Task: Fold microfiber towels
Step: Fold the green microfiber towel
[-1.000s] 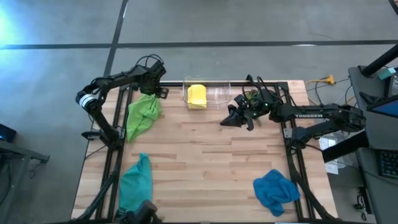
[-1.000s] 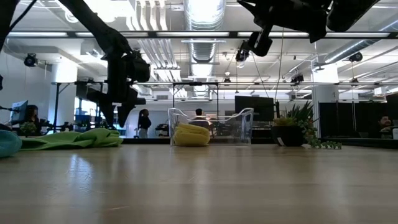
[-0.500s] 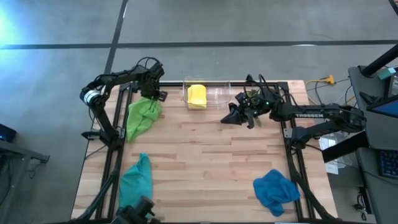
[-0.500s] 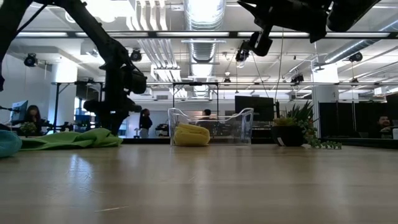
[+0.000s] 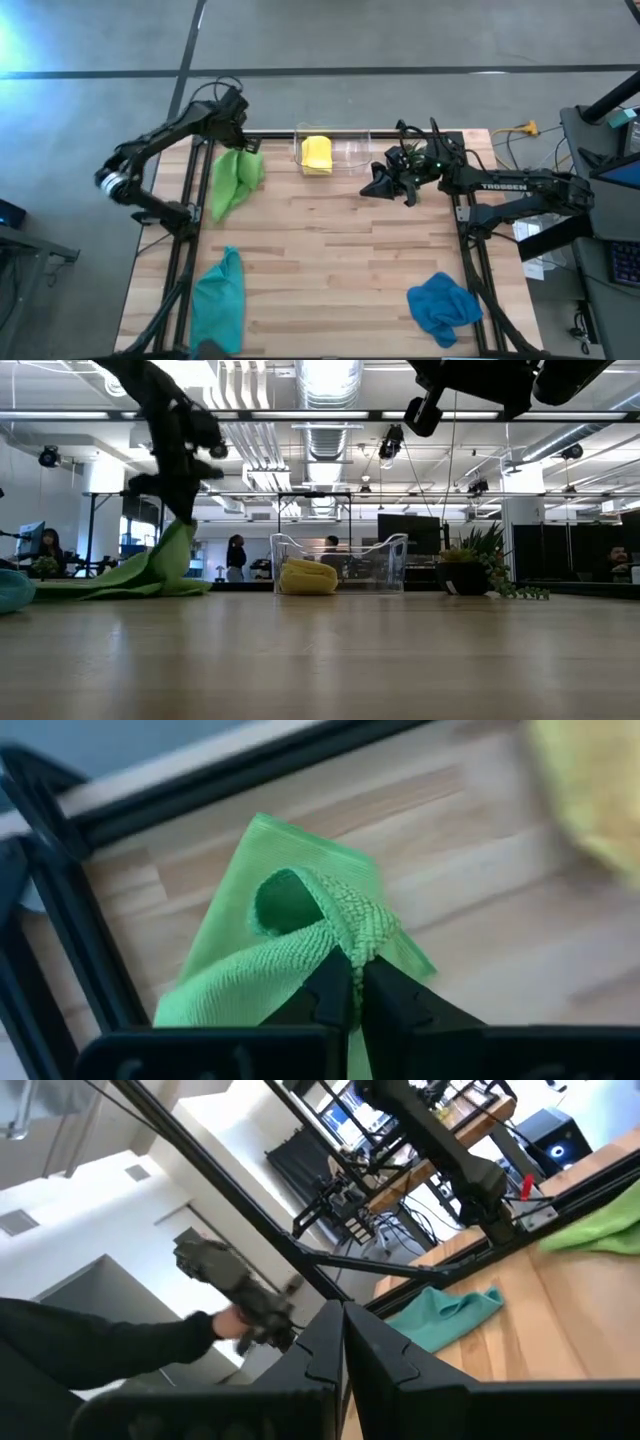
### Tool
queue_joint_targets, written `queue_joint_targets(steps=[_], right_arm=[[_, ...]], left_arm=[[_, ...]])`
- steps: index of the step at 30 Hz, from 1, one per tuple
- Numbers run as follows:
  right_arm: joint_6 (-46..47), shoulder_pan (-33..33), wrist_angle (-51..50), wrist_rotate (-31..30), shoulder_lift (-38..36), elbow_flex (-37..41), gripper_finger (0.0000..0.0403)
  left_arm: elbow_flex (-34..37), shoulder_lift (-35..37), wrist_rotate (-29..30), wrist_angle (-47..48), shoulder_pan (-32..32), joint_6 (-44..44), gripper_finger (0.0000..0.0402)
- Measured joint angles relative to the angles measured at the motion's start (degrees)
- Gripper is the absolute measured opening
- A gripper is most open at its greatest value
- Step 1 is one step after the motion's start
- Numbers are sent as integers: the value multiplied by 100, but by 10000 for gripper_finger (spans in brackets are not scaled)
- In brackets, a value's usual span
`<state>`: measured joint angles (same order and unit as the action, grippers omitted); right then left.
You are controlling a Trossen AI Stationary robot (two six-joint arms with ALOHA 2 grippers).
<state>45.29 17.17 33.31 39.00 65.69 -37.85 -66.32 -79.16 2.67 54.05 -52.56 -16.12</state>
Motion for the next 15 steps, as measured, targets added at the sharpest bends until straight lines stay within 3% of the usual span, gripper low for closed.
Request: queue_joint_targets(steps=[8, 15], right_arm=[[-28, -2, -4, -2, 0, 0, 9], [-26, -7, 45, -58, 1, -43, 9]], left_arm=[[0, 1538, -413, -46, 668, -17, 1], [4, 2380, -465, -235, 1437, -2, 0]])
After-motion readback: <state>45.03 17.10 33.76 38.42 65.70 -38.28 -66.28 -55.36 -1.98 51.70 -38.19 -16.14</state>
